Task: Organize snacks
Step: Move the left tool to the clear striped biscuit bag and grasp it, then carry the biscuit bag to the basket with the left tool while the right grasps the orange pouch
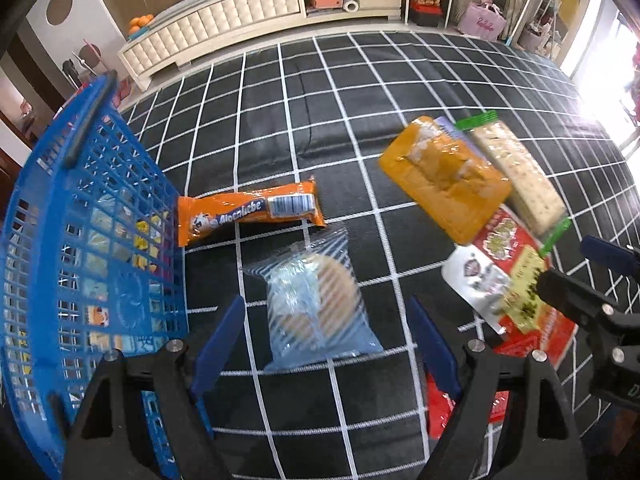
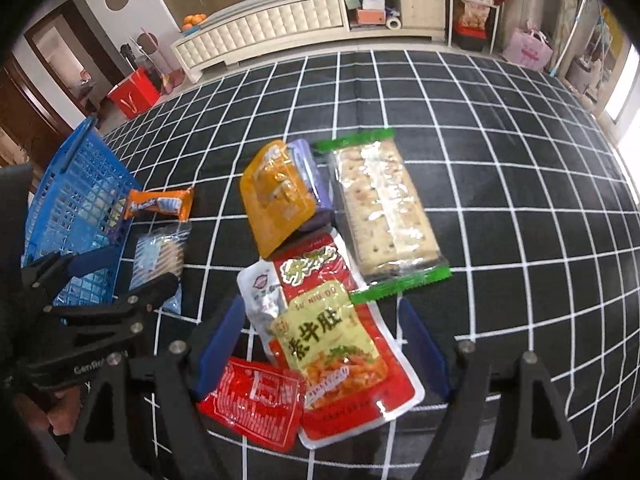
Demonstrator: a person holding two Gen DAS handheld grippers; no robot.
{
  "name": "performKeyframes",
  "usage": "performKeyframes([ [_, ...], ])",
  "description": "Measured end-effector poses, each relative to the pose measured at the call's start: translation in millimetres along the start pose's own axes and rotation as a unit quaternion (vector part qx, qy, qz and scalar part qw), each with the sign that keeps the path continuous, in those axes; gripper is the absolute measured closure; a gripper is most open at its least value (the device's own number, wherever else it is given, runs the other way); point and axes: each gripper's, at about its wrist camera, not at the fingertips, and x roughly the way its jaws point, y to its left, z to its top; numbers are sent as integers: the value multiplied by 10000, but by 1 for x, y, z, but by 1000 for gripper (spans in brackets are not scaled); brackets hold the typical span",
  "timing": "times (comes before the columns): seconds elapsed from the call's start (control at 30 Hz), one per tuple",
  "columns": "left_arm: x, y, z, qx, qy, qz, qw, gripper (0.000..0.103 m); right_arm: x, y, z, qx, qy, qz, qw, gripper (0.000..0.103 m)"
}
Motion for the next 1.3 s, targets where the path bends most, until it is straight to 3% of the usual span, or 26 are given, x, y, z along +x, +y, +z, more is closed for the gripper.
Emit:
performKeyframes([
  [0.1, 13, 6, 5, -53, 95, 37, 9999, 22, 1, -4, 0, 23, 21, 7, 10000, 20],
  [0.2, 22, 9, 7, -160, 224, 41, 9996, 30, 1, -8, 0, 67, 22, 14, 10000, 20],
  [0.33, 30, 11, 7, -365, 349, -228, 9985, 46, -2, -13, 1, 63, 21, -42, 10000, 20],
  [0.43, 29, 11, 5, -331, 305, -182, 9988, 50, -3, -16, 1, 50, 37, -85, 9999, 20],
  [0.6, 23, 11, -2, -331, 278, -269, 9987, 51, -11, -15, 6, -68, -23, -158, 9998, 20],
  [0.8, -4, 15, -9, -517, -157, -325, 9980, 52, -11, 3, 27, -581, -169, -73, 9981, 20],
  [0.93, -20, 19, -3, -678, -439, -400, 9959, 52, 5, 14, 47, -832, -79, 89, 9965, 20],
  [1.17, -24, 23, 2, -656, -547, -404, 9955, 52, 41, 35, 66, -1301, 181, 126, 9913, 21],
  [1.3, -19, 29, 7, -728, -532, -461, 9949, 52, 61, 46, 71, -1565, 337, -88, 9871, 31],
])
